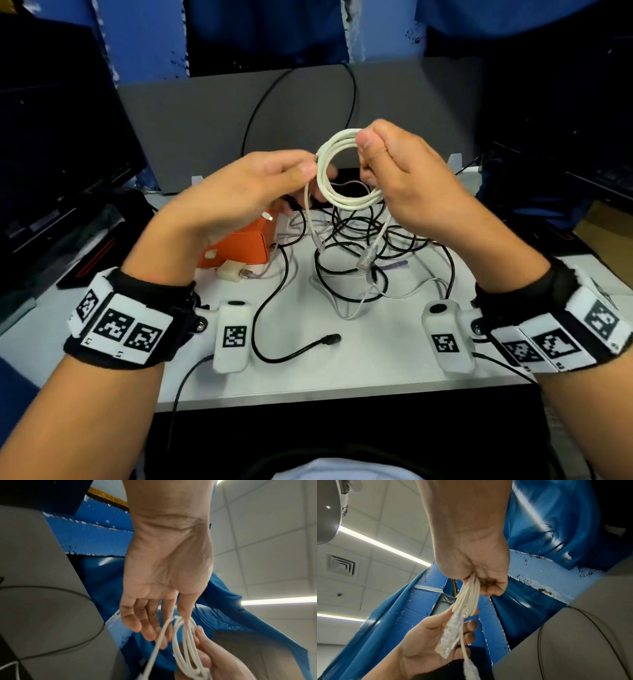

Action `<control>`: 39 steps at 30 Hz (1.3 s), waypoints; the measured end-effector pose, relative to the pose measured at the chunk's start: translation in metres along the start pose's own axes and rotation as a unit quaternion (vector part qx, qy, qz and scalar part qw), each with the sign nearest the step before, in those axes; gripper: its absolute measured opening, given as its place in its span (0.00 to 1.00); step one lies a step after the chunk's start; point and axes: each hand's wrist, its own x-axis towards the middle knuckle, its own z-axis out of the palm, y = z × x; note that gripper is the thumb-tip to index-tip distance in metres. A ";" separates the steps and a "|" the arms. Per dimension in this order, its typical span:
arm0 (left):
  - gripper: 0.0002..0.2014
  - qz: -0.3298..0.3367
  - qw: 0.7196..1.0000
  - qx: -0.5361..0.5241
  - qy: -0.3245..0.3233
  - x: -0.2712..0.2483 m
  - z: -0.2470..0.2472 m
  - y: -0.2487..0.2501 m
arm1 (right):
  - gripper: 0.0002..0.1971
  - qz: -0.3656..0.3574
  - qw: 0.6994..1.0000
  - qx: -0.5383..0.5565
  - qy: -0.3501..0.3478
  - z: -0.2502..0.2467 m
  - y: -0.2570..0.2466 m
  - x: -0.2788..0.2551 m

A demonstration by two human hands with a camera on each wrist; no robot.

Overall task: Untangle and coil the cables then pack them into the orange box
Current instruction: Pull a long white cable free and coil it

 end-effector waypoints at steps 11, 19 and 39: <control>0.06 0.068 0.975 -0.194 0.085 0.003 -0.008 -0.006 | 0.18 0.016 0.993 -0.120 0.000 0.009 0.006 0.000; 0.06 0.105 0.971 -0.076 0.201 0.017 0.034 -0.005 | 0.18 0.056 0.998 -0.010 0.036 0.014 0.010 0.003; 0.08 0.133 0.975 -0.022 0.178 0.016 0.048 -0.005 | 0.18 0.041 0.982 0.181 -0.020 0.017 -0.005 -0.003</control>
